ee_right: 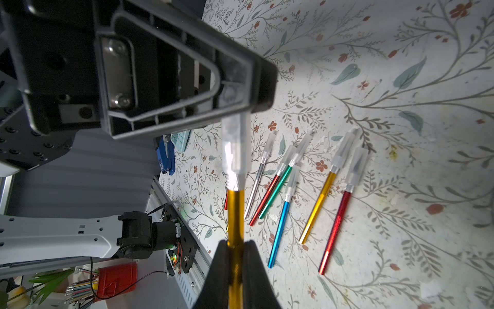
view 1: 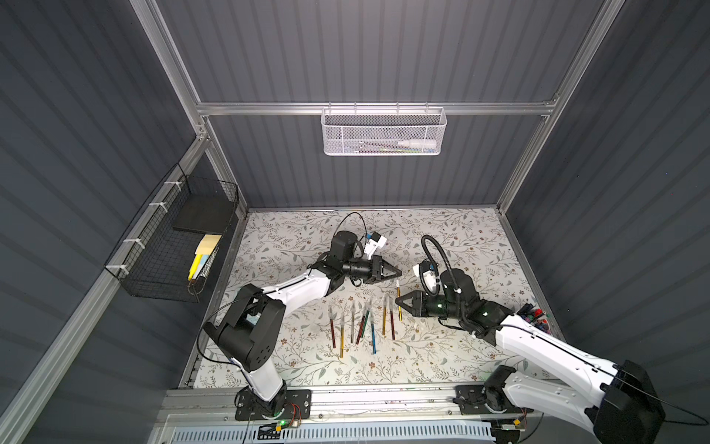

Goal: Remove protective caps from carving knives
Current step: Remove the protective sleeve from the carving knife.

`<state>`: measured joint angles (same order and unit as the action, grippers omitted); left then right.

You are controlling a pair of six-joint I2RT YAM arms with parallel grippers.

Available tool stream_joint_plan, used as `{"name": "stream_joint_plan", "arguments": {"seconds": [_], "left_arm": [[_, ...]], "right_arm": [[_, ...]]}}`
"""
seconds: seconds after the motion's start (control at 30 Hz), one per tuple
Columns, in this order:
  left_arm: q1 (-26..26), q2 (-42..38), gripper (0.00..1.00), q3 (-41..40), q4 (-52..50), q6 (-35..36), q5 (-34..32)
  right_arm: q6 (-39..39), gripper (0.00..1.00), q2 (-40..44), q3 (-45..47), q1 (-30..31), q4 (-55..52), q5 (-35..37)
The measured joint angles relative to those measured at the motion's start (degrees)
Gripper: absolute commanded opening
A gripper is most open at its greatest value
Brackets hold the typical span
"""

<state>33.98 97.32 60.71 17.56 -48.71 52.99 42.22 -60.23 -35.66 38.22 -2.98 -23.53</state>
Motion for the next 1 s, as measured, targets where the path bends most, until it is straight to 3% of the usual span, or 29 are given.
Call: {"name": "stream_joint_plan", "arguments": {"seconds": [0.67,1.0], "left_arm": [[-0.94,-0.02,0.0,0.68,-3.41,1.36,-0.7],[-5.92,-0.39,0.0,4.83,0.81,2.08,-7.21]], "right_arm": [[-0.04,0.01,-1.44,-0.02,0.98,0.96,1.4],[0.04,0.01,-2.67,1.77,3.08,-8.9,-1.38]]}}
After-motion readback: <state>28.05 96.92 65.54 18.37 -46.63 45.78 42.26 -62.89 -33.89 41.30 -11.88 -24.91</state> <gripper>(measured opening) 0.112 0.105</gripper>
